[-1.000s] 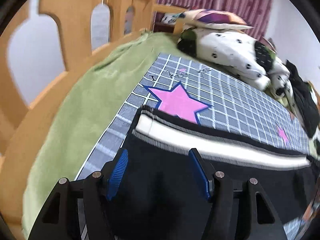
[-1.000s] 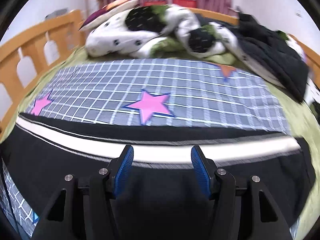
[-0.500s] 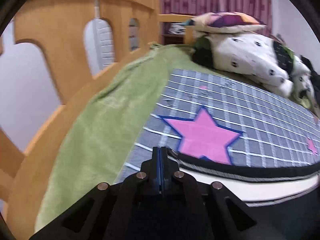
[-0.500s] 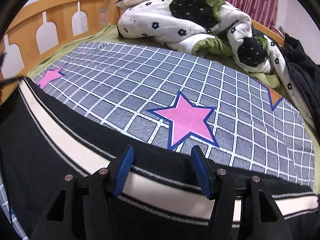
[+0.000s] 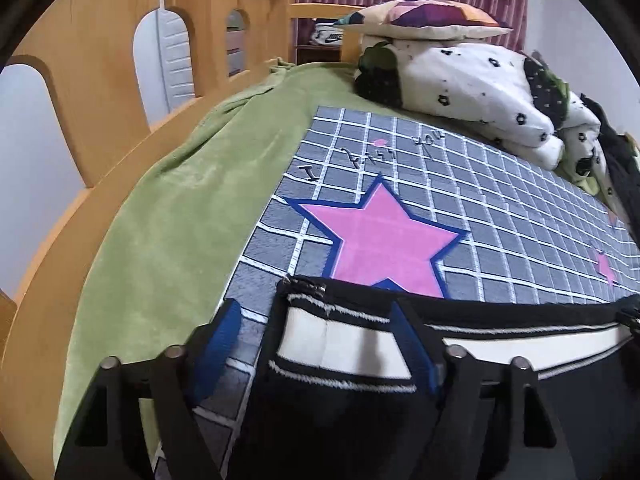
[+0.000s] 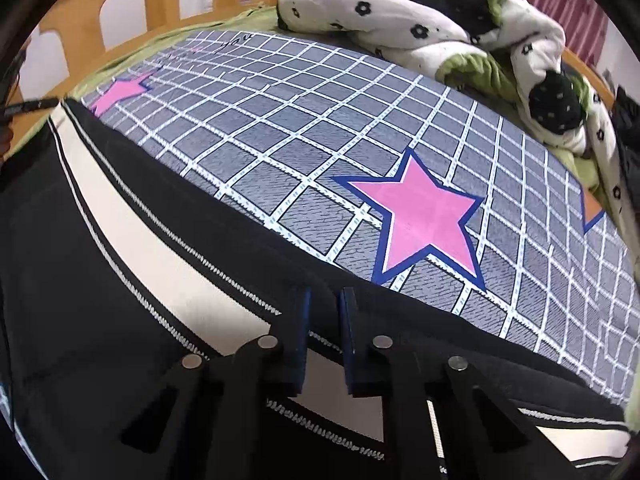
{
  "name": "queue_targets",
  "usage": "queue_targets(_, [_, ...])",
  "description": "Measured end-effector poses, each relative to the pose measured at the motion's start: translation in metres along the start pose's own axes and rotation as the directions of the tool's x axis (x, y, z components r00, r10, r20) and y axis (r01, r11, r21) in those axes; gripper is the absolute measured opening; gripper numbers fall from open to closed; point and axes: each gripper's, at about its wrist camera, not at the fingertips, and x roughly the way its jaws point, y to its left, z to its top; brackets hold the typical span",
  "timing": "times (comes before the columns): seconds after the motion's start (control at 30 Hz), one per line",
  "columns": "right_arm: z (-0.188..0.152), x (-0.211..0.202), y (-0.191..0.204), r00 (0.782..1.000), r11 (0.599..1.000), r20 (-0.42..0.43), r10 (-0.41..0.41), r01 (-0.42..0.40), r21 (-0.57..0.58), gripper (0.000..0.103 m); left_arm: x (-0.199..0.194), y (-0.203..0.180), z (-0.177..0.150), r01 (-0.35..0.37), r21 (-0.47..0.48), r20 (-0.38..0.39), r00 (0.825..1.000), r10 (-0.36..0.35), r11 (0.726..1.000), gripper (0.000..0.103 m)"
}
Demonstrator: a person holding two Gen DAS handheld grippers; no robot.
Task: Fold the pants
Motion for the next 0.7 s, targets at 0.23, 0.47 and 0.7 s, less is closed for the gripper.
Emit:
queue_targets(0.23, [-0.003, -0.018, -0.005, 0.998, 0.999, 0.062, 0.010, -0.014, 0.051, 0.004, -0.014, 0.002, -0.002, 0.014, -0.024, 0.056, 0.998, -0.013, 1.000, 0.011])
queue_targets(0.47, [0.002, -0.044, -0.009, 0.984, 0.995, 0.176, 0.009, -0.026, 0.092, 0.004, -0.009, 0.013, 0.000, -0.004, -0.067, 0.070, 0.997, 0.009, 0.998, 0.011])
queue_targets(0.7, [0.002, 0.006, -0.008, 0.995, 0.989, 0.095, -0.009, -0.006, 0.150, 0.007, 0.022, 0.000, -0.004, -0.127, -0.021, -0.017, 0.992, 0.127, 0.992, 0.016])
